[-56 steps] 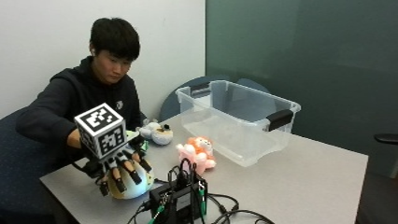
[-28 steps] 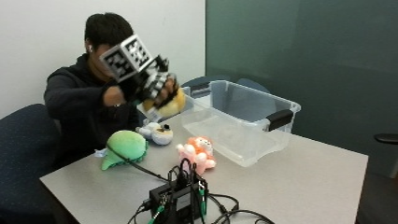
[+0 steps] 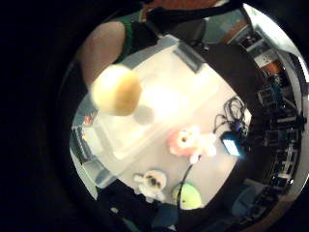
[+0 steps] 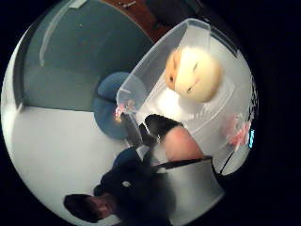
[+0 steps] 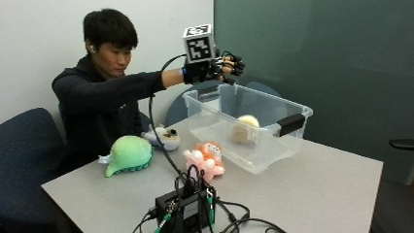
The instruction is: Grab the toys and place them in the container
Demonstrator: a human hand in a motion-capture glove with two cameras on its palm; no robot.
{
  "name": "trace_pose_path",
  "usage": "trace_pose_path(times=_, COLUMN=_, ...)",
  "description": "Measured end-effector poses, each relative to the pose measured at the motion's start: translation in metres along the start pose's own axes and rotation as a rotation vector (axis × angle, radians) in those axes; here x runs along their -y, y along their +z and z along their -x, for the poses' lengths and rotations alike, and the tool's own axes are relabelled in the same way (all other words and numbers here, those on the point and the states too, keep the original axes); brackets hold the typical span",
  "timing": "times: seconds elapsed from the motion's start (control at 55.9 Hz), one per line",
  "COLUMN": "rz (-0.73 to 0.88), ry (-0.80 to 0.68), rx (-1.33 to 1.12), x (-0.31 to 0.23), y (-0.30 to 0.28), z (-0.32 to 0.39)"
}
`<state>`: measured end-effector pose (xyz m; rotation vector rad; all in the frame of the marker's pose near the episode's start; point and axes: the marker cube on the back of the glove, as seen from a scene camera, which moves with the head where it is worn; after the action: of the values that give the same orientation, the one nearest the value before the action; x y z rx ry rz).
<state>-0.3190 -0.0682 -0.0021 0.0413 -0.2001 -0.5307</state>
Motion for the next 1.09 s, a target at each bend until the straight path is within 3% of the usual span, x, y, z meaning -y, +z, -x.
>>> trace_pose_path(times=0.107, rz=-0.129, ry=0.060, rx=0.030, x=-0.042, y=-0.023, z=-0.054)
trace_pose_path(times=0.215, rz=-0.126, ry=0.118, rx=0.073, x=-0.079, y=-0.028, z=-0.094)
trace_pose_path(times=0.394, rz=0.115, ry=0.183, rx=-0.107, x=-0.102, y=0.012, z=-0.164)
trace_pose_path(times=0.537, rz=0.334, ry=0.163, rx=-0.108, x=-0.090, y=0.079, z=-0.166)
trace_pose_path(times=0.698, rz=0.490, ry=0.192, rx=-0.325, x=-0.071, y=0.139, z=-0.173)
trace_pose_path(times=0.824, rz=0.386, ry=0.125, rx=-0.519, x=-0.066, y=0.165, z=-0.181)
trace_pose_path(times=1.092, rz=0.197, ry=0.082, rx=-0.336, x=-0.055, y=0.158, z=-0.187)
